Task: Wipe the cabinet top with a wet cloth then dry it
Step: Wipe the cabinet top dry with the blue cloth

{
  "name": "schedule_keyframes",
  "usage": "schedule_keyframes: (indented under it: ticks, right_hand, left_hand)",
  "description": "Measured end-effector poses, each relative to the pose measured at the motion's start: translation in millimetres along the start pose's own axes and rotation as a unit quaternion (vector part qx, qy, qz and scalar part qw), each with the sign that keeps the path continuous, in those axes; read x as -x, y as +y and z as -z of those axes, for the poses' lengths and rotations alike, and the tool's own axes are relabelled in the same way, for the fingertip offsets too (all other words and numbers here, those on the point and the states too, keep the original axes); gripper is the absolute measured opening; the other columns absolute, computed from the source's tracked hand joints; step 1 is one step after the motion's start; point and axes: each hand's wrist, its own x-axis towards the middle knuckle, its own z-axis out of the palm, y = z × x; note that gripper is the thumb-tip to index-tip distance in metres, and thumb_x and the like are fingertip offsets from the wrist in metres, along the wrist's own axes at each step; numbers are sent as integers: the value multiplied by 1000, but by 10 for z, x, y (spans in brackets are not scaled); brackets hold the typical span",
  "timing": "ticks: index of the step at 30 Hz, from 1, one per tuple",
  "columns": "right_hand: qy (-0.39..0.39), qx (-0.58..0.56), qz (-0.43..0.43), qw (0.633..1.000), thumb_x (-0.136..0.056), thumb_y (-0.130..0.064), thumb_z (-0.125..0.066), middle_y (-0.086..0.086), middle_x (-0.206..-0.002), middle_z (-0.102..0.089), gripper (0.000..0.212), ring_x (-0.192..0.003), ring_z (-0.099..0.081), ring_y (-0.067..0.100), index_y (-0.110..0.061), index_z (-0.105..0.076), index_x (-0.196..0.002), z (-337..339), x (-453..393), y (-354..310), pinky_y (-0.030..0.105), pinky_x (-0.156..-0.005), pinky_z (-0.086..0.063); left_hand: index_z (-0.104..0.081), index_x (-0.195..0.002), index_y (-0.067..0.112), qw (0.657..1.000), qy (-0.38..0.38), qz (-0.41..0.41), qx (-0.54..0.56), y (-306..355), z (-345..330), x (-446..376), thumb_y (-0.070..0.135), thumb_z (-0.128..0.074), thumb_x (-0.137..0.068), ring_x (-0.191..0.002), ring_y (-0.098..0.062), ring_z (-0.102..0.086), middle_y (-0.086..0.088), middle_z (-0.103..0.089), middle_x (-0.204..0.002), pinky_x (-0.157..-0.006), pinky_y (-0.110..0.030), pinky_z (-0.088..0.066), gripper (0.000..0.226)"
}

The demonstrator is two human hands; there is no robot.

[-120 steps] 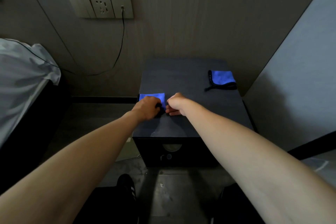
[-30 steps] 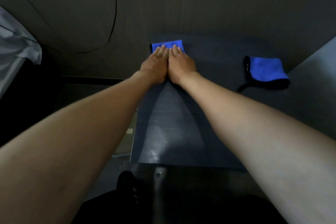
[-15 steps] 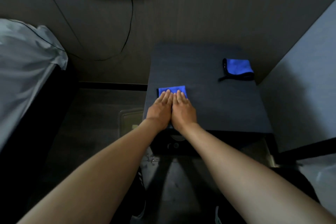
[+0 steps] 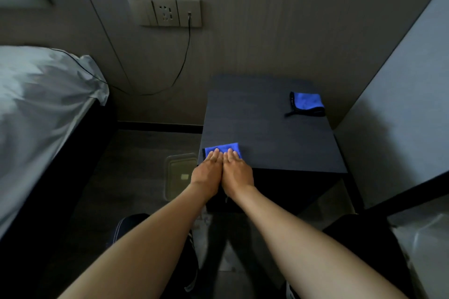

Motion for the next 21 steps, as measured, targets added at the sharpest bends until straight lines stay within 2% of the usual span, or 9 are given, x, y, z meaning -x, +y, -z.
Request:
schedule_keyframes:
  ticks: [5,11,15,18,21]
  right_hand:
    - [-9,-4,21,1000,-105,-18,-30,13,-162,-18,50,-149,-19,24,-7,-24,-153,115,-44,-262,38,-115,-28]
    - [19,-38,28,999,-104,-19,-39,12,-154,-33,43,-144,-30,24,-7,-38,-145,132,-71,-299,38,-107,-38]
    - [28,-59,13,998,-105,-17,-36,14,-153,-34,41,-143,-32,27,-6,-38,-144,93,-4,-189,38,-107,-37]
    - [27,-56,-6,998,-106,-18,-31,14,-145,-43,38,-135,-43,29,-6,-45,-138,120,19,-77,41,-98,-44]
    - [28,-21,-12,999,-107,-19,-29,13,-143,-45,37,-132,-45,27,-7,-46,-138,182,39,113,40,-94,-47]
  left_hand:
    - [-16,-155,18,998,1,57,-2,-218,58,40,20,-42,-101,-145,-15,-26,1,-9,-163,-112,-33,-35,60]
    - [-33,-148,13,997,-1,73,-39,-260,142,-69,22,-53,-97,-136,-22,-43,-6,-29,-156,-106,-34,-40,56]
    - [-36,-146,13,996,15,53,-76,-133,88,-84,22,-46,-100,-135,-21,-43,-7,-34,-154,-104,-33,-42,47]
    - [-39,-143,12,994,30,35,-103,3,78,-130,20,-42,-102,-129,-22,-50,-7,-42,-148,-100,-32,-44,41]
    - [-40,-142,12,992,43,1,-123,169,76,-214,18,-38,-103,-130,-20,-49,-7,-42,-148,-101,-31,-42,39]
